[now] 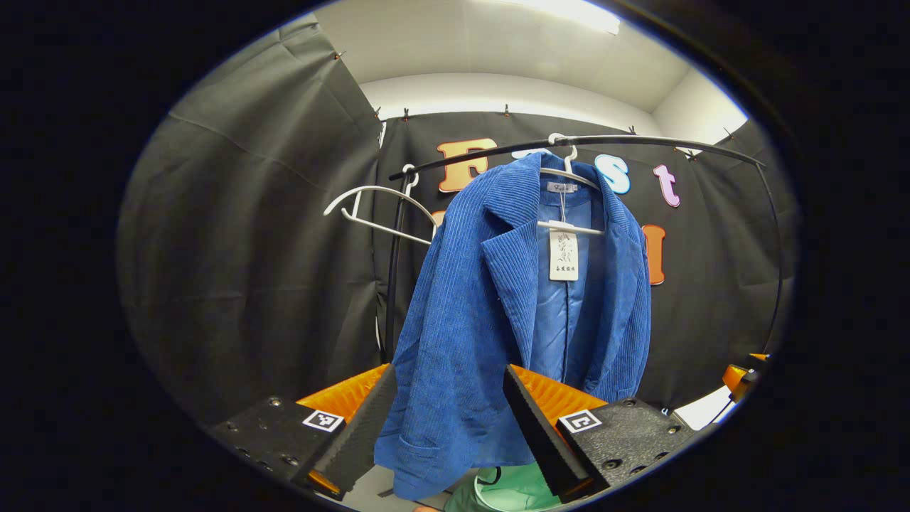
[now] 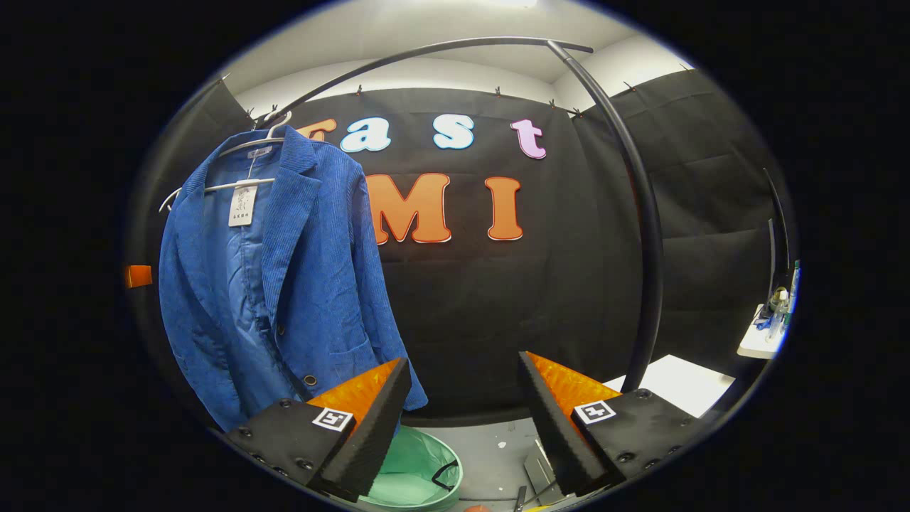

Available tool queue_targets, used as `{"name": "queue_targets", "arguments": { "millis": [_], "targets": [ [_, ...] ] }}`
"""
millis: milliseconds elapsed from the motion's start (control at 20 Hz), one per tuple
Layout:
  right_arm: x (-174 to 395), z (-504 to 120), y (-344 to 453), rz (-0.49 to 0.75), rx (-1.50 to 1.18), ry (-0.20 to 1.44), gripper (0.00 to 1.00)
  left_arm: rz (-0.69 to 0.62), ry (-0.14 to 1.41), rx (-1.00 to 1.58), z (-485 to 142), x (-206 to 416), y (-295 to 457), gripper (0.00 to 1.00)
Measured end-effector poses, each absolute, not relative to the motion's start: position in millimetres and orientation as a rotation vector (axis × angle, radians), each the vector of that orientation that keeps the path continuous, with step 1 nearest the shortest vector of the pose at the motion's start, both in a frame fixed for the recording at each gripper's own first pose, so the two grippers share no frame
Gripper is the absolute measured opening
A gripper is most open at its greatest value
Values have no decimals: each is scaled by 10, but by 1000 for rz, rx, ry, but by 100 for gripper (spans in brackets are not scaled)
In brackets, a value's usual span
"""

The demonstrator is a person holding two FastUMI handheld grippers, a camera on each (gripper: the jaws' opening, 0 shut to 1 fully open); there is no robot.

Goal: Grasp the clothes on the hanger with both hands and then place them into the laundry hamper below.

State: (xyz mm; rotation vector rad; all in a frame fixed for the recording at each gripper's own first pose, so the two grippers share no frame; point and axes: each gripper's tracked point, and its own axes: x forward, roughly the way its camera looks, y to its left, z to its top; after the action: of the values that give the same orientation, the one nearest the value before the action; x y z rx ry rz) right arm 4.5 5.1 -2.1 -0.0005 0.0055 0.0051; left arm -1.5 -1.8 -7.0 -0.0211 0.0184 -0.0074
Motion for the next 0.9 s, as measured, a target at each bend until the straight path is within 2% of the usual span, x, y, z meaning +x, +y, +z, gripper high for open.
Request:
{"name": "queue_targets", "arguments": {
  "millis": [300,400,450,550,600,750,800,850,900],
  "targets": [
    [45,-4,164,25,9,8,98,5,23,-17,-75,-53,32,95],
    [43,9,284,49,15,9,98,1,26,-20,-77,-50,19,92],
    [50,28,348,59,14,8,98,-3,25,-19,-70,-66,7,95],
    [81,76,455,77,10,6,98,-15,24,-20,-56,-61,-23,92],
    [91,100,522,92,15,7,98,-21,21,-22,-38,-56,-39,95],
    [126,207,785,148,39,-3,98,-36,11,-32,1,-64,-108,95],
    [156,215,864,168,41,-3,98,-53,12,-42,-5,-65,-164,92],
    [169,216,963,188,39,2,93,-70,15,-50,-10,-59,-211,92],
    [192,224,1056,206,36,3,98,-77,17,-54,-8,-39,-237,98]
  ]
}}
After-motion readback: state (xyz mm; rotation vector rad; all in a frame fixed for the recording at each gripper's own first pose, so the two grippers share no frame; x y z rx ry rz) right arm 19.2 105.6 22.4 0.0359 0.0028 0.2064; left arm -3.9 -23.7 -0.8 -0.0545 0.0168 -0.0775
